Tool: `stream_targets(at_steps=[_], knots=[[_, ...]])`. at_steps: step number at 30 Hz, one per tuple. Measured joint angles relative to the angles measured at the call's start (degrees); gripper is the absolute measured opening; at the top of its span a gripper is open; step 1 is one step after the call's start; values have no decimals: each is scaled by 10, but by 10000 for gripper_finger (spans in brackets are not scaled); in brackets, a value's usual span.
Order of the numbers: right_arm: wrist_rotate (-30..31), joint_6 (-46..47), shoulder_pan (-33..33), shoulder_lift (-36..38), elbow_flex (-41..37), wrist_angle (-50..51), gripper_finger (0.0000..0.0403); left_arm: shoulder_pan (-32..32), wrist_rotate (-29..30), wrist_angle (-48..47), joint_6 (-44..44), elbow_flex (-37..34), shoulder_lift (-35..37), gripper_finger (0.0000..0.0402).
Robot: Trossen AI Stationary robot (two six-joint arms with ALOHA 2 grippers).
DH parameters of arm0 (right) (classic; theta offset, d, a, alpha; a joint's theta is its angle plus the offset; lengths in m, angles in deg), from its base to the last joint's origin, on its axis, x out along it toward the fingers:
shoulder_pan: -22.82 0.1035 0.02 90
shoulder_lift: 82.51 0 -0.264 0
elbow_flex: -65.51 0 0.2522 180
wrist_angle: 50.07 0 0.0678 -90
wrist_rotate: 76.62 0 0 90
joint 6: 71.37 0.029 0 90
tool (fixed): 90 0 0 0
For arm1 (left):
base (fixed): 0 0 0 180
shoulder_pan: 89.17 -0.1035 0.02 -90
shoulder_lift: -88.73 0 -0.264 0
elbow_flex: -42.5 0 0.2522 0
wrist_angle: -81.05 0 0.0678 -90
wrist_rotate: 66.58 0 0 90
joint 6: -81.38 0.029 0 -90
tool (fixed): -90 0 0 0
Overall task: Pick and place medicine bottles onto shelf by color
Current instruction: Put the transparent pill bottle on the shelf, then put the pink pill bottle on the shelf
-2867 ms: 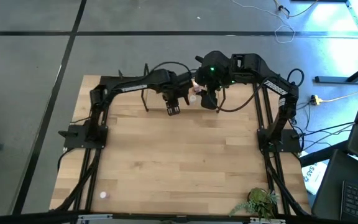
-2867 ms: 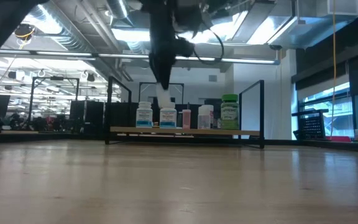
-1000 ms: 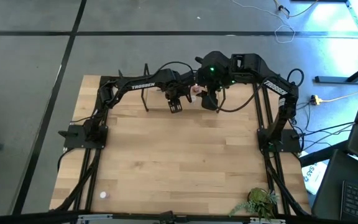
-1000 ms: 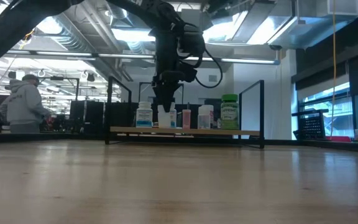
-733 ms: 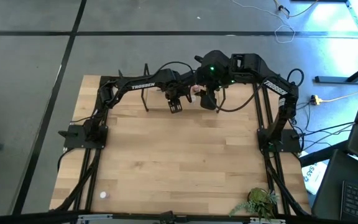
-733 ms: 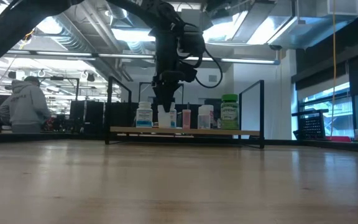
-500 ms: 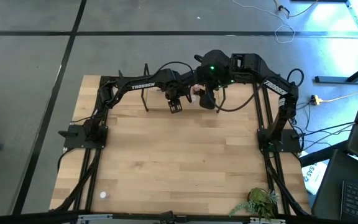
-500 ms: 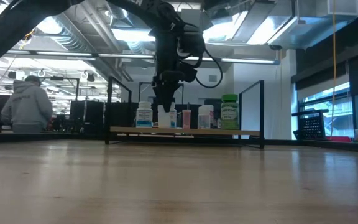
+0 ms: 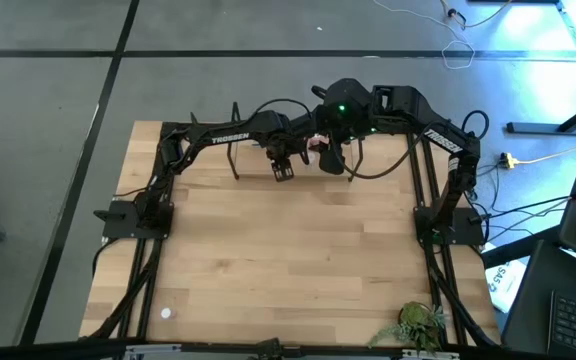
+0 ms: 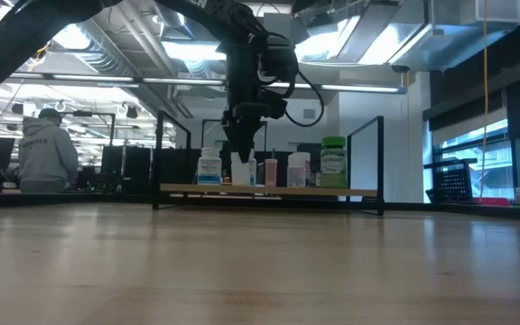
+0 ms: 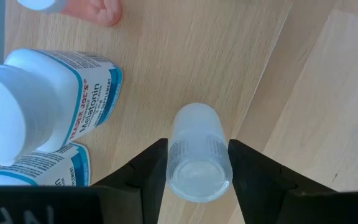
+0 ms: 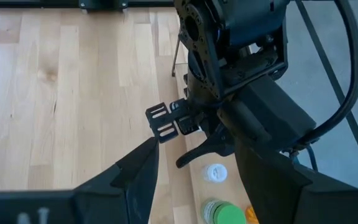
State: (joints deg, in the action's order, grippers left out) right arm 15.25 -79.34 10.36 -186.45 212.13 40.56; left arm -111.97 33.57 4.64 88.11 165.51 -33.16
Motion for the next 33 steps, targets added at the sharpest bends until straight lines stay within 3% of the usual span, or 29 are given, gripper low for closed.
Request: stream_targets(at_steps=[21, 33], knots=[[0, 0, 0, 0, 0, 1, 213, -1, 17, 7, 0, 0, 0, 206], [0, 0, 0, 0, 0, 1, 213, 10, 29, -49, 14, 61, 0, 233]])
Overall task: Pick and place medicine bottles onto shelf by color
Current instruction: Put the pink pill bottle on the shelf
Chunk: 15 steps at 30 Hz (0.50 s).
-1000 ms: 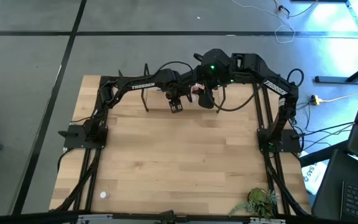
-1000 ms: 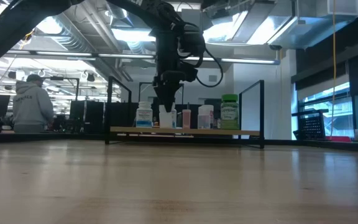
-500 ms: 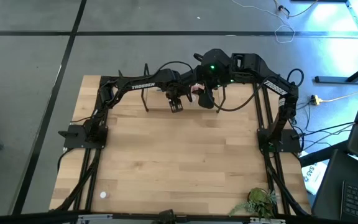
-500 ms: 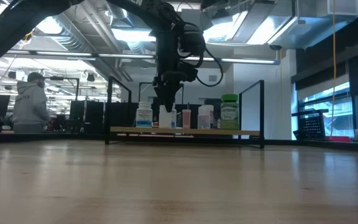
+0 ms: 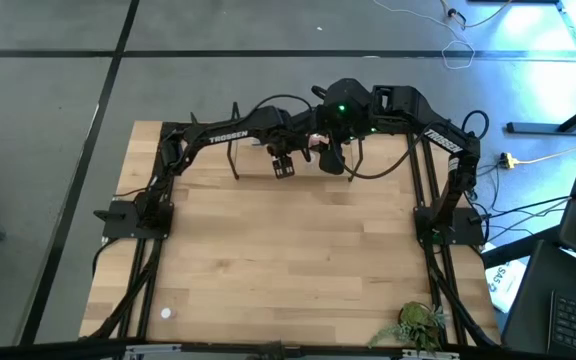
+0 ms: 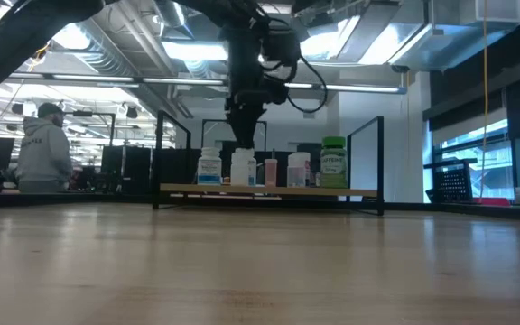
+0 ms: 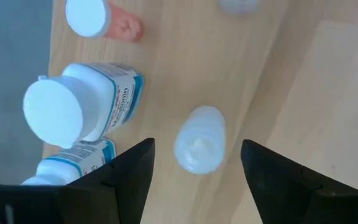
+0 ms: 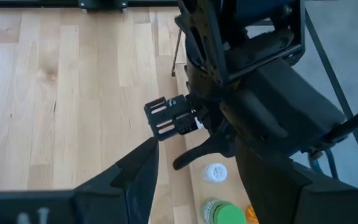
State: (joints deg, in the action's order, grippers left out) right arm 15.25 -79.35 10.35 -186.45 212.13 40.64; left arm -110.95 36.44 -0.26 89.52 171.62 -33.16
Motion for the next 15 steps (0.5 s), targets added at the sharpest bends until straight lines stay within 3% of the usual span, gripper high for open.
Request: stream_targets(at_steps=[9, 15], knots=[[0, 0, 0, 0, 0, 0, 213, 22, -16, -133, -56, 76, 1, 234], [0, 0, 0, 0, 0, 0, 213, 35, -48, -197, -100, 76, 39, 234]])
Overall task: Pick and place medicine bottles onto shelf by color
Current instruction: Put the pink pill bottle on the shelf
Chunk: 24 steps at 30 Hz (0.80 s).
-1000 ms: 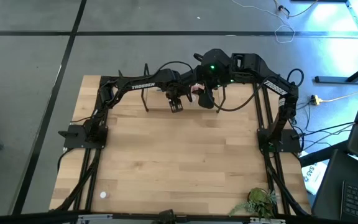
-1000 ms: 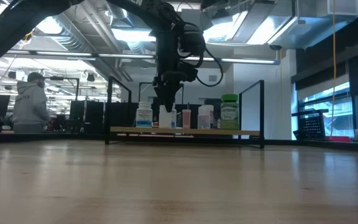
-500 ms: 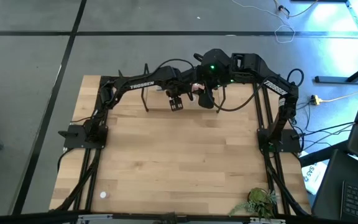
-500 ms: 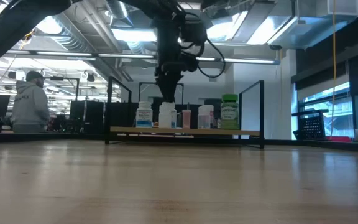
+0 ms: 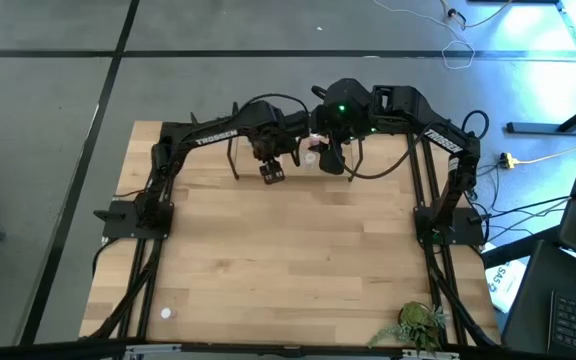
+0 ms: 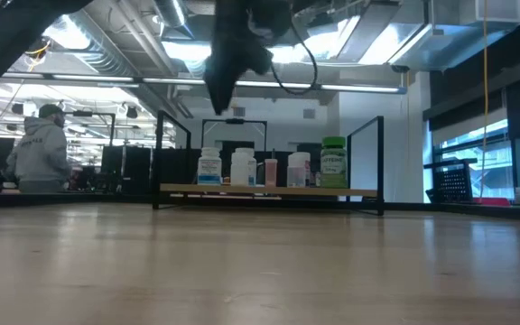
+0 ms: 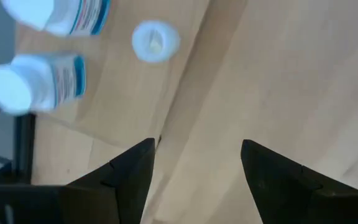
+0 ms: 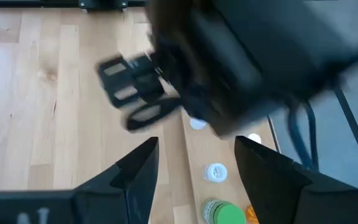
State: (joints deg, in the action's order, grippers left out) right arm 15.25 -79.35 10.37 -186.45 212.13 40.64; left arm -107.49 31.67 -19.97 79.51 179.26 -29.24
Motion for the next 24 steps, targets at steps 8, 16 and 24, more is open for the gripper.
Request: stream_targets(at_steps=[8, 16, 24], knots=[[0, 0, 0, 0, 0, 0, 213, 45, 93, -25, -78, -20, 76, 234], [0, 0, 0, 0, 0, -1, 213, 77, 81, -27, -224, -154, 205, 234], [0, 0, 0, 0, 0, -7, 213, 177, -3, -28, -397, -248, 330, 234]])
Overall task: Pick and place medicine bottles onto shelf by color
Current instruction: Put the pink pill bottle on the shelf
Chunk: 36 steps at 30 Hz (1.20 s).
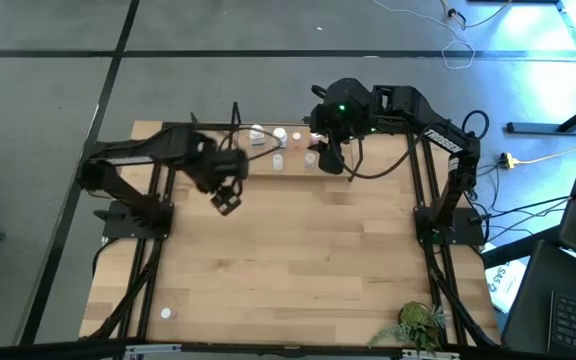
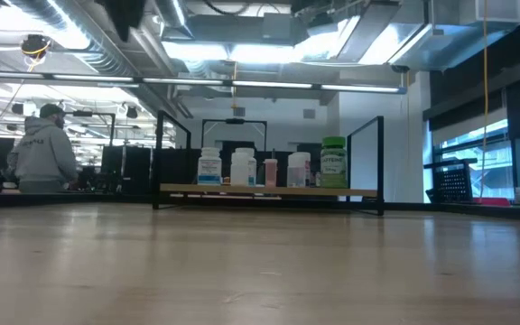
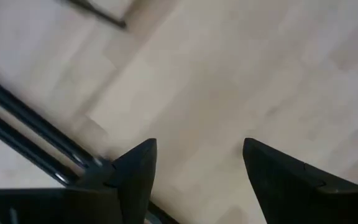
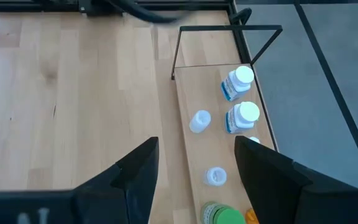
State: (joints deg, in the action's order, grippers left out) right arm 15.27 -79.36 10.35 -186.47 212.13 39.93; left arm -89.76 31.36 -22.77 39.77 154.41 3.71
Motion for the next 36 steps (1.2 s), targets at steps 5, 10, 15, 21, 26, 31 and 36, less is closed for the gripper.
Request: stream_targets(at_steps=[5, 10, 15, 21, 26, 31, 36], knots=[[0, 0, 0, 0, 0, -2, 213, 92, -42, 0, -161, -41, 51, 234], [0, 0, 0, 0, 0, -2, 213, 202, -74, 0, -296, -70, 65, 234], [0, 0, 0, 0, 0, -2, 213, 294, -113, 0, -355, -82, 62, 234], [0, 0, 0, 0, 0, -2, 213, 378, -126, 10, -458, -107, 50, 234], [0, -16, 0, 0, 0, -15, 213, 444, -126, 68, -522, -156, 50, 234], [-69, -59, 3, 0, 0, -20, 213, 483, -126, 155, -526, -220, 49, 234], [-202, -111, 7, 0, 0, -35, 213, 508, -148, 237, -528, -285, 49, 234]])
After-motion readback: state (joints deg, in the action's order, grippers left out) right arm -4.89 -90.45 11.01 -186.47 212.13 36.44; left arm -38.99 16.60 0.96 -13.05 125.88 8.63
